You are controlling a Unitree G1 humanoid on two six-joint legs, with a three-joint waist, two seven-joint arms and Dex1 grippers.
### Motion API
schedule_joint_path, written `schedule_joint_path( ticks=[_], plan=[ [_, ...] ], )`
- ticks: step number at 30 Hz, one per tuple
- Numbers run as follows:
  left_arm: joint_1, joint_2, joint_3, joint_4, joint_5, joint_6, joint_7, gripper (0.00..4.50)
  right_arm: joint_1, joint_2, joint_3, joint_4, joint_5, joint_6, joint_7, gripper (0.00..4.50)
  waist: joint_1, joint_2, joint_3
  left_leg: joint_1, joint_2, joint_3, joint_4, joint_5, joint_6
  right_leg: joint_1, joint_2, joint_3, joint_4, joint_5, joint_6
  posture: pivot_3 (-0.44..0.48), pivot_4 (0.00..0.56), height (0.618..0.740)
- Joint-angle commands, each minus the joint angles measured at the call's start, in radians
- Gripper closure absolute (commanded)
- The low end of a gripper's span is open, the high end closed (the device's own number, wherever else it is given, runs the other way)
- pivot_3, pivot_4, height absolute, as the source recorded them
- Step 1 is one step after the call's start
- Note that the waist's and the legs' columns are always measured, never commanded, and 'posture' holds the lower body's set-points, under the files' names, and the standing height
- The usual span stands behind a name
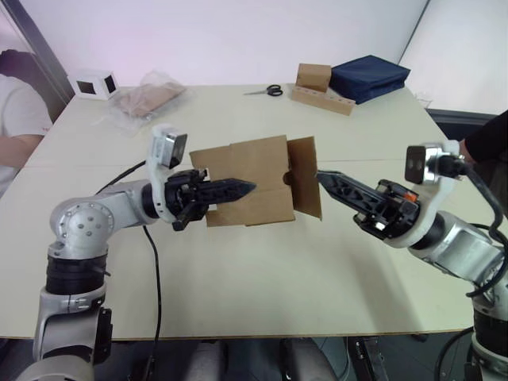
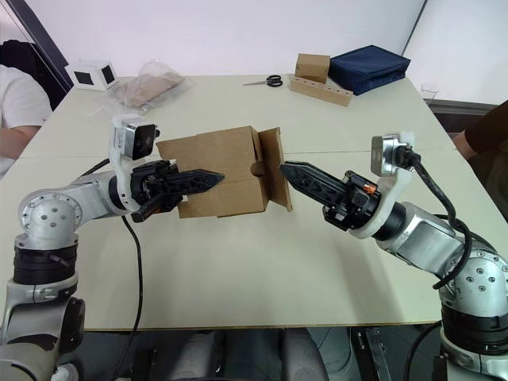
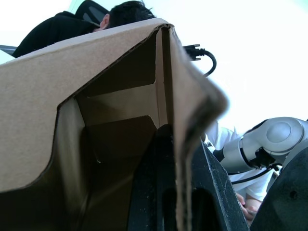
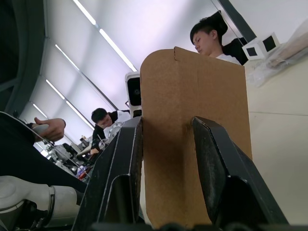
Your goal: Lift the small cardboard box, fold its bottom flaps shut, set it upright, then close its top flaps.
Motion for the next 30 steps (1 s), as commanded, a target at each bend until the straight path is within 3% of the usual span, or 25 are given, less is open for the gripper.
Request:
schedule_joint_path(
  ticks=[1, 30],
  plan=[
    [-0.018, 0.006, 0.018, -0.025, -0.014, -0.013, -0.004, 4.50, 0.007, -0.015, -0.025, -0.004, 0.032, -0.021, 0.010, 2.91, 0.000, 0.000, 0.000, 0.000, 0.000, 0.000, 0.000, 0.000, 0.000, 0.000, 0.000, 0.000, 0.000, 0.000, 0.000, 0.000, 0.150, 0.740],
    [-0.013, -0.003, 0.020, -0.035, -0.012, -0.028, 0.013, 4.50, -0.009, 0.021, 0.014, 0.049, -0.069, -0.024, 0.032, 2.91, 0.000, 0.000, 0.000, 0.000, 0.000, 0.000, 0.000, 0.000, 0.000, 0.000, 0.000, 0.000, 0.000, 0.000, 0.000, 0.000, 0.150, 0.740]
  ],
)
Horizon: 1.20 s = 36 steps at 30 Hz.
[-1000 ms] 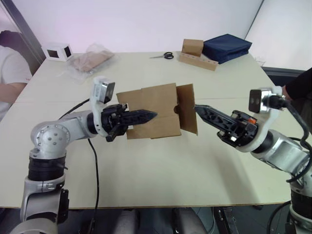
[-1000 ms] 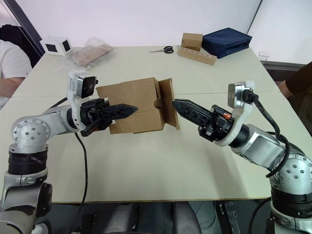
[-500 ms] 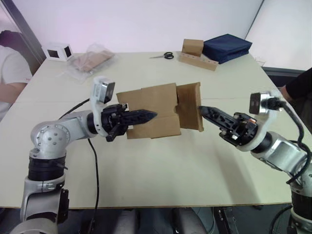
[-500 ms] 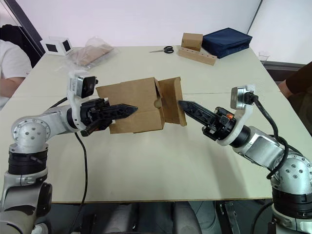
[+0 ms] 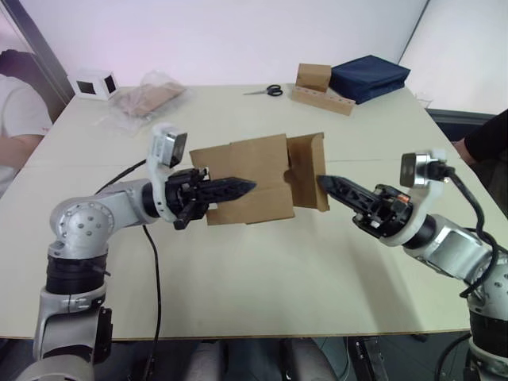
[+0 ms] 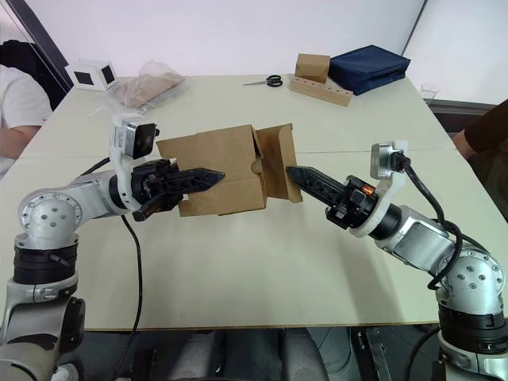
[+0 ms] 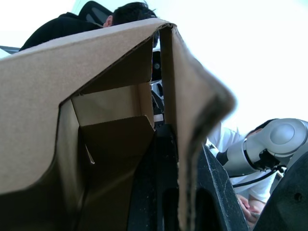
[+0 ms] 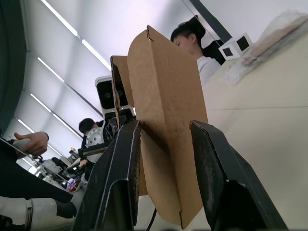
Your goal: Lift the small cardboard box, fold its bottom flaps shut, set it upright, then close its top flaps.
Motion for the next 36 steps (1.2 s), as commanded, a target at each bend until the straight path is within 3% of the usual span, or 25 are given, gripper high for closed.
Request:
schedule_joint_path(
  ticks=[1, 36],
  plan=[
    [-0.010, -0.002, 0.020, -0.034, -0.012, -0.022, -0.001, 4.50, -0.022, 0.008, -0.005, -0.033, 0.018, -0.018, -0.011, 2.91, 0.000, 0.000, 0.000, 0.000, 0.000, 0.000, 0.000, 0.000, 0.000, 0.000, 0.000, 0.000, 0.000, 0.000, 0.000, 0.000, 0.150, 0.740],
    [-0.003, -0.097, 0.007, -0.064, -0.024, -0.040, 0.129, 4.50, -0.026, 0.080, 0.050, -0.119, -0.010, -0.110, -0.163, 2.91, 0.000, 0.000, 0.000, 0.000, 0.000, 0.000, 0.000, 0.000, 0.000, 0.000, 0.000, 0.000, 0.000, 0.000, 0.000, 0.000, 0.150, 0.740]
  ],
)
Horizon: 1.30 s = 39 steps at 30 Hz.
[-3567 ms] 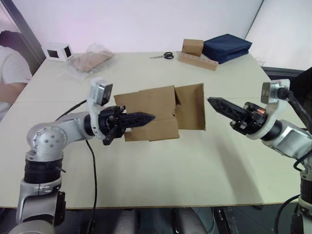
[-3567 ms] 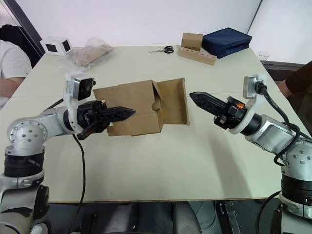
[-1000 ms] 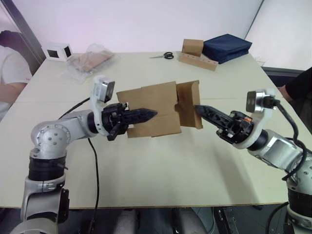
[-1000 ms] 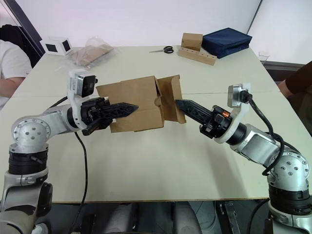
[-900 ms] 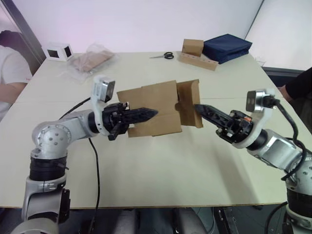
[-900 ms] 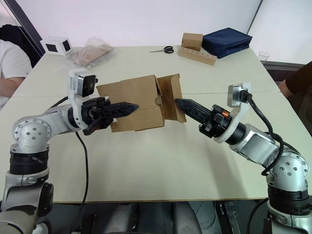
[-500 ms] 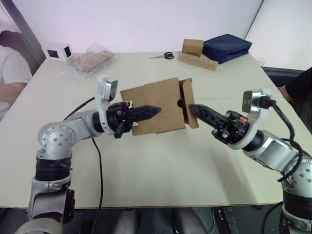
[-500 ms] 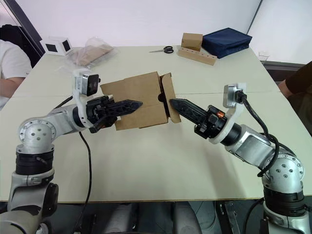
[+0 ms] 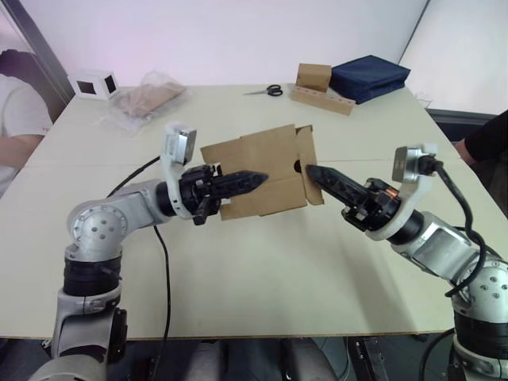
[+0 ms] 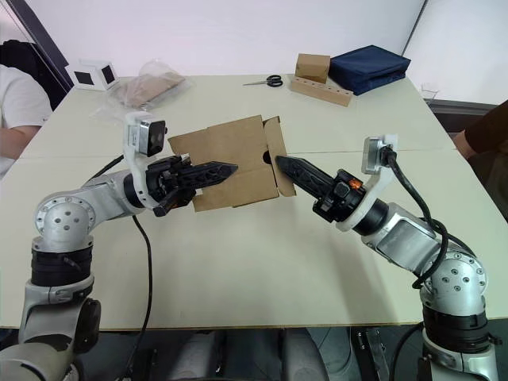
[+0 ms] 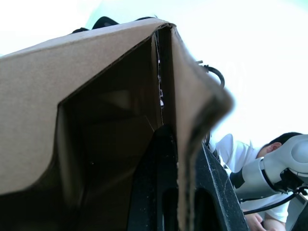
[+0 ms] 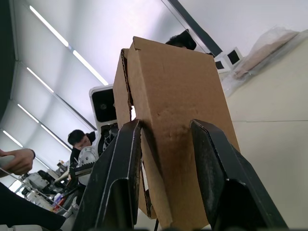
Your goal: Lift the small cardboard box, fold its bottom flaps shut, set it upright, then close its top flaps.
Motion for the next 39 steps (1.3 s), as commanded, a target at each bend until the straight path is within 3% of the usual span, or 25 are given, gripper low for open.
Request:
schedule_joint_path(
  ticks=[1, 24, 39],
  plan=[
    [-0.003, -0.006, 0.007, -0.033, -0.022, -0.011, 0.000, 4.50, -0.011, 0.011, -0.001, -0.043, 0.001, -0.021, -0.008, 2.91, 0.000, 0.000, 0.000, 0.000, 0.000, 0.000, 0.000, 0.000, 0.000, 0.000, 0.000, 0.000, 0.000, 0.000, 0.000, 0.000, 0.150, 0.740],
    [0.000, -0.086, -0.030, -0.001, 0.120, -0.107, 0.085, 4.50, -0.066, 0.020, 0.047, -0.080, -0.039, -0.054, -0.081, 2.91, 0.001, 0.000, 0.000, 0.000, 0.000, 0.000, 0.000, 0.000, 0.000, 0.000, 0.000, 0.000, 0.000, 0.000, 0.000, 0.000, 0.150, 0.740],
    [-0.008, -0.153, -0.030, 0.008, 0.125, -0.120, 0.124, 4.50, -0.134, 0.072, 0.133, -0.082, -0.160, -0.046, -0.090, 2.91, 0.000, 0.000, 0.000, 0.000, 0.000, 0.000, 0.000, 0.000, 0.000, 0.000, 0.000, 0.000, 0.000, 0.000, 0.000, 0.000, 0.150, 0.740]
  ],
)
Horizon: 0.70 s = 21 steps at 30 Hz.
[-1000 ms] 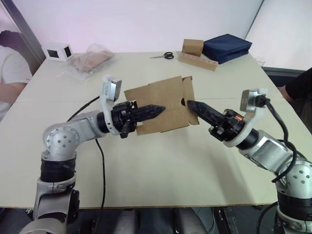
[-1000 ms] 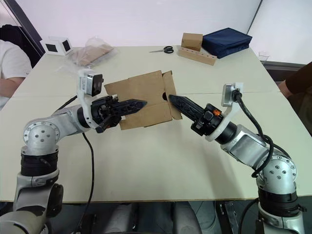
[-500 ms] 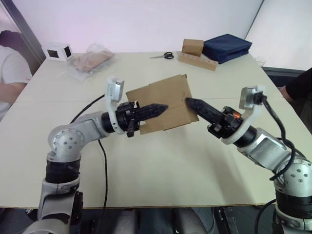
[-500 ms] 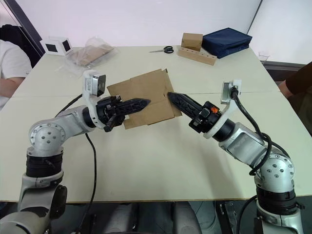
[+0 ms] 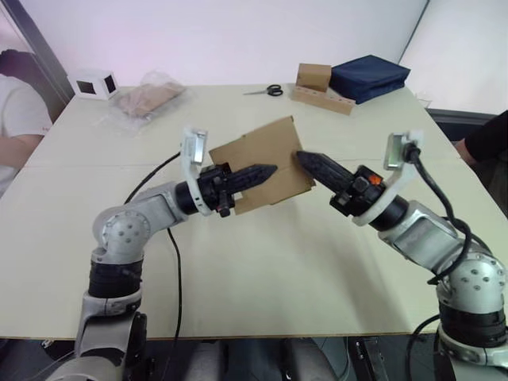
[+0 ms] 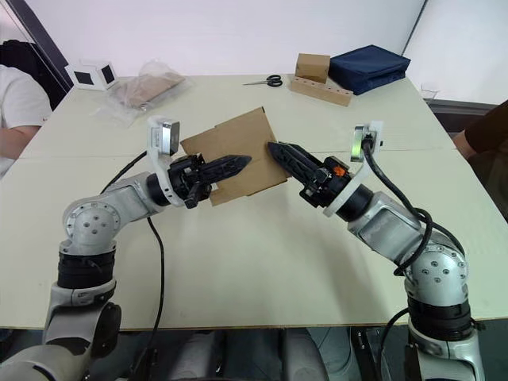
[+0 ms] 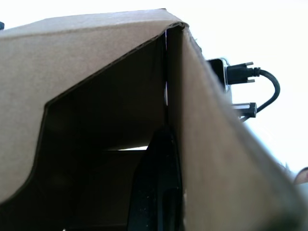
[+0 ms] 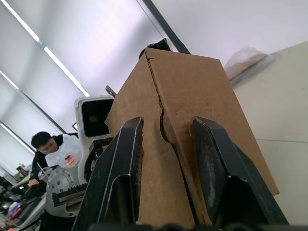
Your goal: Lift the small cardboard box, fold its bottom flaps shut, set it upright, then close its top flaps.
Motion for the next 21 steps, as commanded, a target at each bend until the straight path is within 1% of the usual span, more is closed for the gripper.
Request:
schedule_joint_path(
  ticks=[1, 6, 13, 17, 21],
  plan=[
    [-0.022, -0.024, -0.007, -0.011, -0.002, -0.015, 0.017, 4.50, -0.032, 0.019, 0.050, -0.055, -0.001, 0.021, 0.033, 2.91, 0.000, 0.000, 0.000, 0.000, 0.000, 0.000, 0.000, 0.000, 0.000, 0.000, 0.000, 0.000, 0.000, 0.000, 0.000, 0.000, 0.150, 0.740],
    [-0.028, -0.037, -0.003, -0.006, 0.001, -0.018, 0.025, 4.50, -0.038, 0.016, 0.067, -0.060, -0.010, 0.047, 0.056, 2.91, 0.000, 0.000, 0.000, 0.000, 0.000, 0.000, 0.000, 0.000, 0.000, 0.000, 0.000, 0.000, 0.000, 0.000, 0.000, 0.000, 0.150, 0.740],
    [-0.023, -0.024, -0.001, -0.012, 0.007, -0.013, 0.012, 4.50, -0.042, 0.000, 0.040, -0.041, -0.021, 0.054, 0.069, 2.91, 0.000, 0.000, 0.000, 0.000, 0.000, 0.000, 0.000, 0.000, 0.000, 0.000, 0.000, 0.000, 0.000, 0.000, 0.000, 0.000, 0.150, 0.740],
    [-0.020, 0.041, -0.002, -0.018, 0.014, 0.006, -0.040, 4.50, -0.030, -0.051, -0.013, -0.009, -0.038, 0.060, 0.108, 2.91, 0.000, 0.000, 0.000, 0.000, 0.000, 0.000, 0.000, 0.000, 0.000, 0.000, 0.000, 0.000, 0.000, 0.000, 0.000, 0.000, 0.150, 0.740],
    [-0.038, 0.149, -0.020, -0.011, 0.029, 0.032, -0.135, 4.50, -0.017, -0.098, -0.055, 0.011, -0.049, 0.073, 0.155, 2.91, -0.001, 0.000, 0.000, 0.000, 0.000, 0.000, 0.000, 0.000, 0.000, 0.000, 0.000, 0.000, 0.000, 0.000, 0.000, 0.000, 0.150, 0.740]
  ],
)
